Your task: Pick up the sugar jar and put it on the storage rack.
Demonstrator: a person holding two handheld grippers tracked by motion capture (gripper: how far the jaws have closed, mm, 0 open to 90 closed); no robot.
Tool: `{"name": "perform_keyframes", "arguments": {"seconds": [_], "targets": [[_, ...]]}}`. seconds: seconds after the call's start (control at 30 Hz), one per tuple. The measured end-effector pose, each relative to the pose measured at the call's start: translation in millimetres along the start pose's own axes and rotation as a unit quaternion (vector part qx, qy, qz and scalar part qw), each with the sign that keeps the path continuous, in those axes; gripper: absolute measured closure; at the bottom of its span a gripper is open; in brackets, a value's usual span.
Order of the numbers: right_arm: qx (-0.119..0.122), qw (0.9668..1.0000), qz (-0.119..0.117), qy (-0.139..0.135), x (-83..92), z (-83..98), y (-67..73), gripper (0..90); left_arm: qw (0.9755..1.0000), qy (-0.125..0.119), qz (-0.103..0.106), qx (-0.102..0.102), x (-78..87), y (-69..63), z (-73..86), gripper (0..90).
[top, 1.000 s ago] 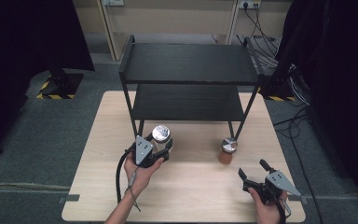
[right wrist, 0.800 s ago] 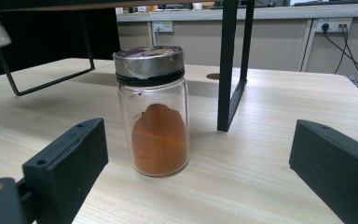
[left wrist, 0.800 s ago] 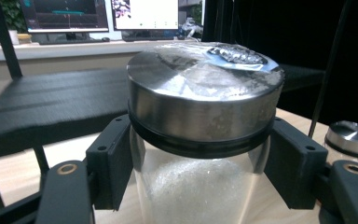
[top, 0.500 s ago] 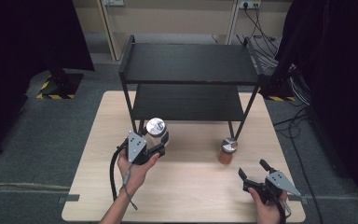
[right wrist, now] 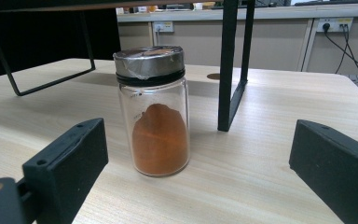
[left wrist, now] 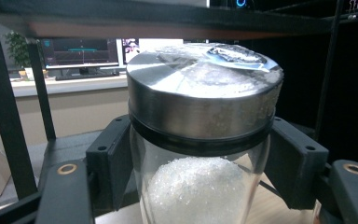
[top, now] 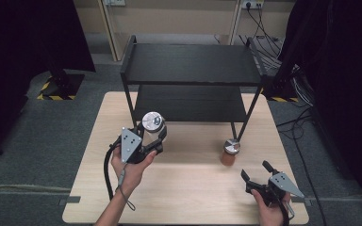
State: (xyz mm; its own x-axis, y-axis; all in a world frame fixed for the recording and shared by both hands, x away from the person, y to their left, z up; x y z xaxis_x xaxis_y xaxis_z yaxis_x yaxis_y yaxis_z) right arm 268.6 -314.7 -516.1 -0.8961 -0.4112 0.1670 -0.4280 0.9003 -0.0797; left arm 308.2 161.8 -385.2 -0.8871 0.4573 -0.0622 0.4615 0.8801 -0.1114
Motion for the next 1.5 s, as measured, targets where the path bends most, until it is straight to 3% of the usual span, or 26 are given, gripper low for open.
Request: {"name": "perform_keyframes", "arguments": {"seconds": [0.53, 1.5], "targets": [[-0.001, 1.0000, 0.000, 0.000, 0.0, 0.0, -0.1, 4.6, 0.9996, -0.027, -0.007, -0.002, -0.2, -2.7, -27.5, 31.1], [0.001, 1.0000, -0.001, 0.002, -0.6, -0.3, 0.0, 4.8, 0.9985, -0.050, -0.021, -0.002, -2.9, -5.4, -67.2, 31.1]]}}
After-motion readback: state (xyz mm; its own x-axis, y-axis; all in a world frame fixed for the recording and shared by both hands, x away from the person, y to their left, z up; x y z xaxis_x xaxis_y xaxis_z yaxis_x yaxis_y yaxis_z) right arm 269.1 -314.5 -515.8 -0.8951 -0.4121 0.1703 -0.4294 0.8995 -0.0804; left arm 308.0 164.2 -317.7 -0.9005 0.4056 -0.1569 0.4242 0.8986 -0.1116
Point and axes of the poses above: each handheld gripper's, and its own axes: x roughly backward along the jaws, z roughly out of its underside, y roughly to its left, the point moved 9 cm from there along -x, roughly forward along the jaws, and after that the axes turned 7 degrees about x, right-handed, at the moved point
